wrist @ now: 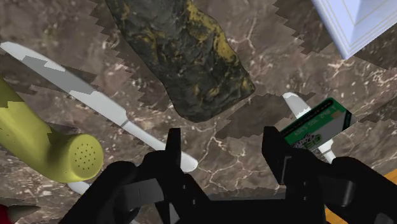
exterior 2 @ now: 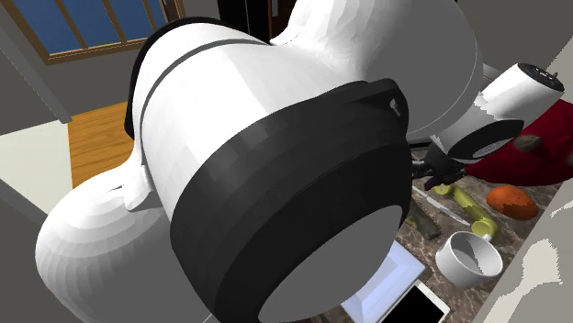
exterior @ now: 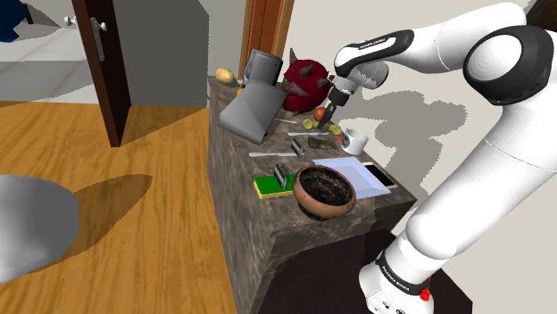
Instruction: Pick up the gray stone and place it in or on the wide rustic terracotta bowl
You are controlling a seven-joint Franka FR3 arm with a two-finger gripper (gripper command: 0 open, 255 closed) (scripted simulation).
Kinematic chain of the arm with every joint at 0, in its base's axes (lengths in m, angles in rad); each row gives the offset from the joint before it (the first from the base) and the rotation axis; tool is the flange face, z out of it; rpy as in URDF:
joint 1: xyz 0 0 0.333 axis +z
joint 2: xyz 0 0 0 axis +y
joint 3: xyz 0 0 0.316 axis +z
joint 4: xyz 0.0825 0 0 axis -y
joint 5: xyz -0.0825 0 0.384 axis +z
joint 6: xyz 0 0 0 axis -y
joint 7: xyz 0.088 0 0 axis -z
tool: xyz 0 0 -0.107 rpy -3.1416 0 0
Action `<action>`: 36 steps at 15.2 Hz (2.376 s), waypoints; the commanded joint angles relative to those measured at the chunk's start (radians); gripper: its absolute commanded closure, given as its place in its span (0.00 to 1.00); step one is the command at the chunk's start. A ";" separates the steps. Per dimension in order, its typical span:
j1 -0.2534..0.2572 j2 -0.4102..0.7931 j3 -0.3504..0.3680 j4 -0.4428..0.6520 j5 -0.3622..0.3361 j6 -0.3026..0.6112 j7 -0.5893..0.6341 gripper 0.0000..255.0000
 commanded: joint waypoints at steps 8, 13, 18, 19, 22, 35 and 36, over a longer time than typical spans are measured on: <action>0.000 0.000 0.000 0.000 0.000 0.000 0.000 1.00; -0.034 0.018 -0.032 -0.015 0.004 -0.010 -0.198 0.00; -0.098 0.095 -0.077 0.016 0.011 -0.037 -0.526 0.00; -0.112 0.117 -0.084 0.031 0.012 -0.043 -0.590 0.00; -0.116 0.135 -0.082 0.022 0.022 -0.021 -0.615 0.00; -0.112 0.171 -0.072 -0.013 0.049 0.045 -0.633 0.00; -0.112 0.171 -0.072 -0.013 0.049 0.045 -0.633 1.00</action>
